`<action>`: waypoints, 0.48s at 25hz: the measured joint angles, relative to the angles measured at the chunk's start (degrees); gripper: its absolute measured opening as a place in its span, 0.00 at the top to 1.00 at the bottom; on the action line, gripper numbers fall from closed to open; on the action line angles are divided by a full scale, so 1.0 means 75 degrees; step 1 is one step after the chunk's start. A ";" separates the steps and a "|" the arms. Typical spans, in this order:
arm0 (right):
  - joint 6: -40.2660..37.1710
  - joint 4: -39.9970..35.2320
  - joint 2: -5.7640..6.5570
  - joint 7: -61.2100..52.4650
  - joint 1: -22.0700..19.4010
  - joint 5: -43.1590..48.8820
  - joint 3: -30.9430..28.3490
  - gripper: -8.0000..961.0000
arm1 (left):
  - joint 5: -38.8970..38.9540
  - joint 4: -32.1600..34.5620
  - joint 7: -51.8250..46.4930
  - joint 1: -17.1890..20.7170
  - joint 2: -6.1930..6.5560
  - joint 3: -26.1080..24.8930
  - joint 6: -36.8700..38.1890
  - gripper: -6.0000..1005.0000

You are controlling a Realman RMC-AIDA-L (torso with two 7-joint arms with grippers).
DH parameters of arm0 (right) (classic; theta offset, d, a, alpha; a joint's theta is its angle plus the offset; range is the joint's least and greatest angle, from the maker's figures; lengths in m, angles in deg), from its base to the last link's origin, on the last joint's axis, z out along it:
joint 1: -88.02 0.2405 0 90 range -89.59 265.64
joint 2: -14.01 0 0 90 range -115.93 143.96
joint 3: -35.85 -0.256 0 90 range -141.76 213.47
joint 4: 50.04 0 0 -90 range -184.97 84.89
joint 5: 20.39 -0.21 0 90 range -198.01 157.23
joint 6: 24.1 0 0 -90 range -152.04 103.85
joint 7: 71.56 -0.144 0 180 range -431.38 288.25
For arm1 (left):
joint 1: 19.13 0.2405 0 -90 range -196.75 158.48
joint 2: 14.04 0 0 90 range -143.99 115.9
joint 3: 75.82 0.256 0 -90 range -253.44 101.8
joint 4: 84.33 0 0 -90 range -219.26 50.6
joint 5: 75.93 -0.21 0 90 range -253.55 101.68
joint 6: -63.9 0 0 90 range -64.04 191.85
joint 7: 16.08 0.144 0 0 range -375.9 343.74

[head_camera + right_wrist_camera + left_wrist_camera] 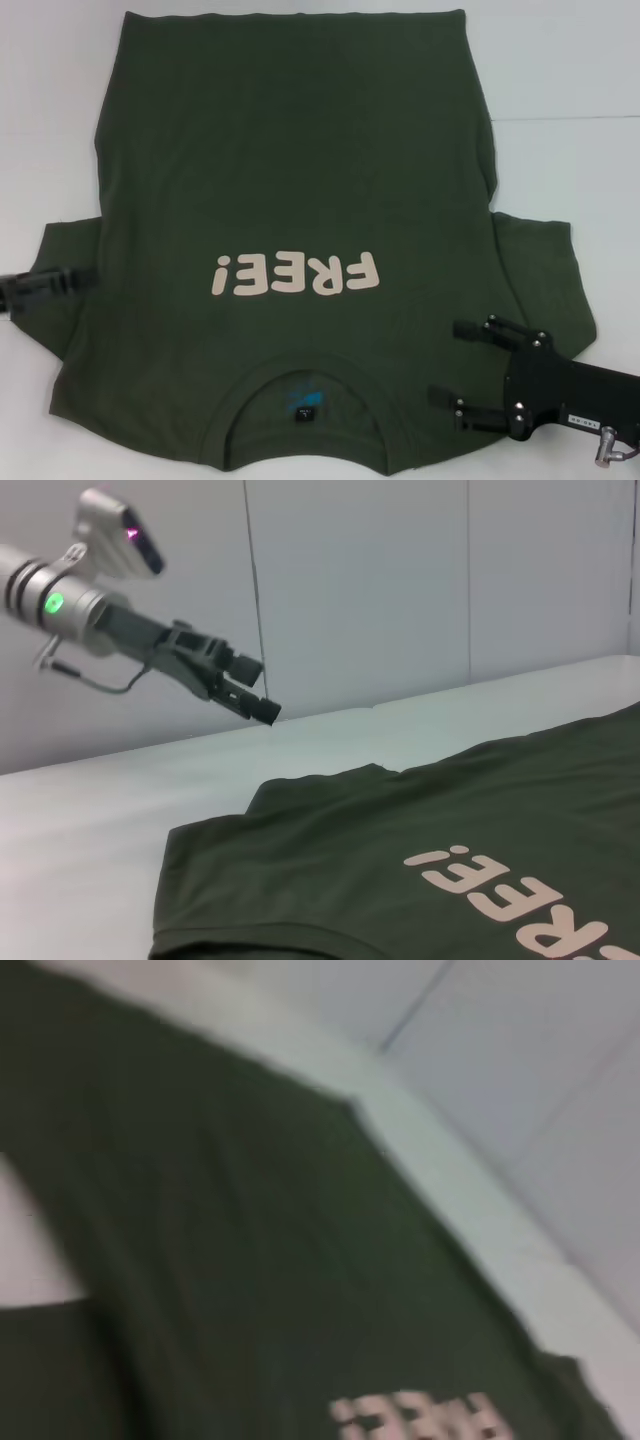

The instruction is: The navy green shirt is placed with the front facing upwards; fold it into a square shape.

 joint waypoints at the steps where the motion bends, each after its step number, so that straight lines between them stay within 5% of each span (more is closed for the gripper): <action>1: 0.0001 0.0000 0.0000 -0.0003 0.0000 0.0007 0.0003 0.05 | -0.0452 0.0142 -0.0551 -0.0214 0.0119 -0.0027 -0.0079 0.06; 5: -0.0004 0.0000 -0.0006 -0.0009 0.0000 0.0017 0.0008 0.05 | -0.2149 0.0223 -0.1943 -0.0888 0.0508 -0.0084 -0.0629 0.07; 12: -0.0032 0.0017 -0.0013 -0.0071 -0.0004 0.0029 0.0019 0.05 | -0.3389 -0.0027 -0.2456 -0.1501 0.0768 0.0035 -0.1154 0.07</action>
